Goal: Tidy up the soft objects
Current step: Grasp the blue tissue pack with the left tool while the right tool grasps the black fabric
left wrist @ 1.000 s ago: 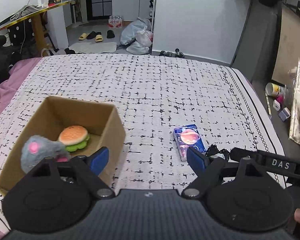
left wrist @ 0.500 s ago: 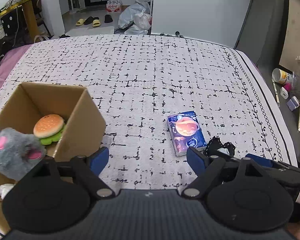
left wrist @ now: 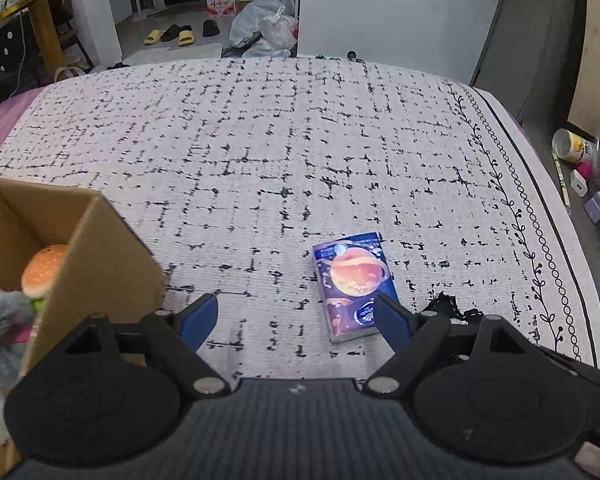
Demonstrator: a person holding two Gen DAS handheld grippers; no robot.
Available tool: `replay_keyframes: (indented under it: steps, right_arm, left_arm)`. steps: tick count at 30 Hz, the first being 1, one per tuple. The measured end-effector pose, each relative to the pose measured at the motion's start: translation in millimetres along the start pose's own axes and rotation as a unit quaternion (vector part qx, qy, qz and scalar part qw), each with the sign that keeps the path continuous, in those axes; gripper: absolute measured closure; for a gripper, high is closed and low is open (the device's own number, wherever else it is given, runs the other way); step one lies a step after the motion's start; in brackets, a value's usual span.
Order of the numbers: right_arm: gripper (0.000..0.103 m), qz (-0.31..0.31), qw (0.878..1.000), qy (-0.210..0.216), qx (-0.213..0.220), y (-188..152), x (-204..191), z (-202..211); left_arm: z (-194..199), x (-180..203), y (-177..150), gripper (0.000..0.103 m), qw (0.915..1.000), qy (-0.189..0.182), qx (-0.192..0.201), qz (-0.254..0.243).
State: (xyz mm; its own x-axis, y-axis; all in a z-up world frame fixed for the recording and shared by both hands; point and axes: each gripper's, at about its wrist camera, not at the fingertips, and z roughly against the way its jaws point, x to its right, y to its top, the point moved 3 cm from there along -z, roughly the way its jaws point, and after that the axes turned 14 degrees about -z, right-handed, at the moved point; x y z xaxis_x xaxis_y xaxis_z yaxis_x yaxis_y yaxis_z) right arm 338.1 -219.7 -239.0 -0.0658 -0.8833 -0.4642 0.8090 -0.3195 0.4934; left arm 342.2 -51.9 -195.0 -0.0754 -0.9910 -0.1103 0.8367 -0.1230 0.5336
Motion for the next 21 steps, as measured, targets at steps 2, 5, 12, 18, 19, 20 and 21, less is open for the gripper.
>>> replay_keyframes:
  steps: [2,5,12,18,19,20,21]
  right_arm:
    - [0.077,-0.014,1.000,0.003,0.001,1.9,4.1,1.9]
    - [0.077,-0.029,1.000,0.005,0.003,3.6,9.9,3.9]
    - [0.077,-0.042,0.999,-0.003,0.008,5.1,15.2,5.7]
    - [0.077,-0.051,0.999,-0.011,0.002,2.9,23.6,14.4]
    - [0.077,-0.054,0.998,-0.012,0.002,2.0,24.7,14.9]
    - [0.077,-0.056,0.998,-0.012,0.003,1.6,25.3,16.6]
    - [0.077,-0.058,0.998,-0.013,0.005,1.5,25.3,18.8]
  left_arm:
    - [-5.5,2.7,1.0,0.019,1.0000,-0.001,-0.003,0.003]
    - [-13.5,5.7,4.4,0.019,0.9998,-0.009,-0.008,0.018]
    - [-36.3,19.3,17.0,0.019,0.9979,-0.050,-0.030,0.030]
    - [-53.8,22.6,13.9,0.020,0.9967,-0.033,-0.064,0.038]
    - [-55.6,22.7,12.2,0.021,0.9962,-0.040,-0.065,0.043]
    - [-56.4,22.7,10.3,0.024,0.9956,-0.046,-0.066,0.047]
    - [-56.2,23.5,8.7,0.026,0.9956,-0.047,-0.065,0.048]
